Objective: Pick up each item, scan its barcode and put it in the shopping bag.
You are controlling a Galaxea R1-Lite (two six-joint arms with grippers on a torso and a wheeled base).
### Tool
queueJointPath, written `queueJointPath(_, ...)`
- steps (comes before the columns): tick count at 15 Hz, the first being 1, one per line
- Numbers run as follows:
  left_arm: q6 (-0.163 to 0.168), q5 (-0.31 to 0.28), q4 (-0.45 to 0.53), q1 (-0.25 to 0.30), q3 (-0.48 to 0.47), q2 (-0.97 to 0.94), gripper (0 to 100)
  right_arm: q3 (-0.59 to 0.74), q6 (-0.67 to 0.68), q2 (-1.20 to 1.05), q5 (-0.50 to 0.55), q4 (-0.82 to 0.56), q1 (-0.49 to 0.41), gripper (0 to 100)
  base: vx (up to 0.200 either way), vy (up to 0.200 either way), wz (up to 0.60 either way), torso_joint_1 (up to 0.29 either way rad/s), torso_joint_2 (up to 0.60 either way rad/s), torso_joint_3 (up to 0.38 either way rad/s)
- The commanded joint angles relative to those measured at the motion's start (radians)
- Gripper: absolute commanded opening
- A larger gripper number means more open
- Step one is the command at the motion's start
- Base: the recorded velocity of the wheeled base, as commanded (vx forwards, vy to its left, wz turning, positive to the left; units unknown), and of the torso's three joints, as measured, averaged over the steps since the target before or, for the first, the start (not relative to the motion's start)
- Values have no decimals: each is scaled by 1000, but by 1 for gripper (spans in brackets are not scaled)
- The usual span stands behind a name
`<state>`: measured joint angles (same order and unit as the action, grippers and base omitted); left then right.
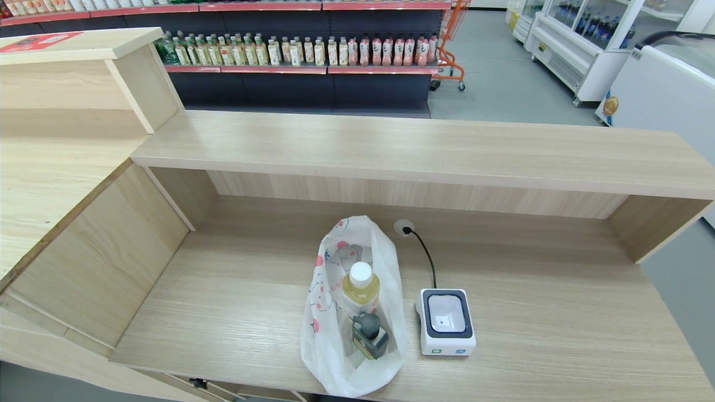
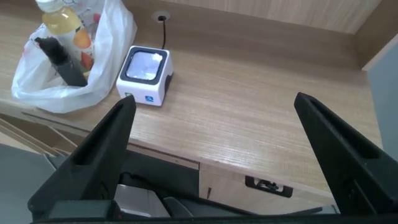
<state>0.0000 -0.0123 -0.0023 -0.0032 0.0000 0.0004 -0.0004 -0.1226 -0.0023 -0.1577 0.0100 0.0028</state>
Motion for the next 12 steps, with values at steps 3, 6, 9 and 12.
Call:
queueJointPath(3, -2, 0, -1, 0, 0, 1, 100, 0, 0, 4, 0, 1, 0, 100, 0, 0, 0, 0, 0, 0)
queueJointPath(6, -2, 0, -1, 0, 0, 1, 100, 0, 0, 2, 0, 1, 0, 100, 0, 0, 0, 0, 0, 0)
queueJointPath(9, -3, 0, -1, 0, 0, 1, 100, 0, 0, 4, 0, 1, 0, 100, 0, 0, 0, 0, 0, 0)
queueJointPath(12, -3, 0, -1, 0, 0, 1, 100, 0, -2, 2, 1, -1, 0, 100, 0, 0, 0, 0, 0, 0)
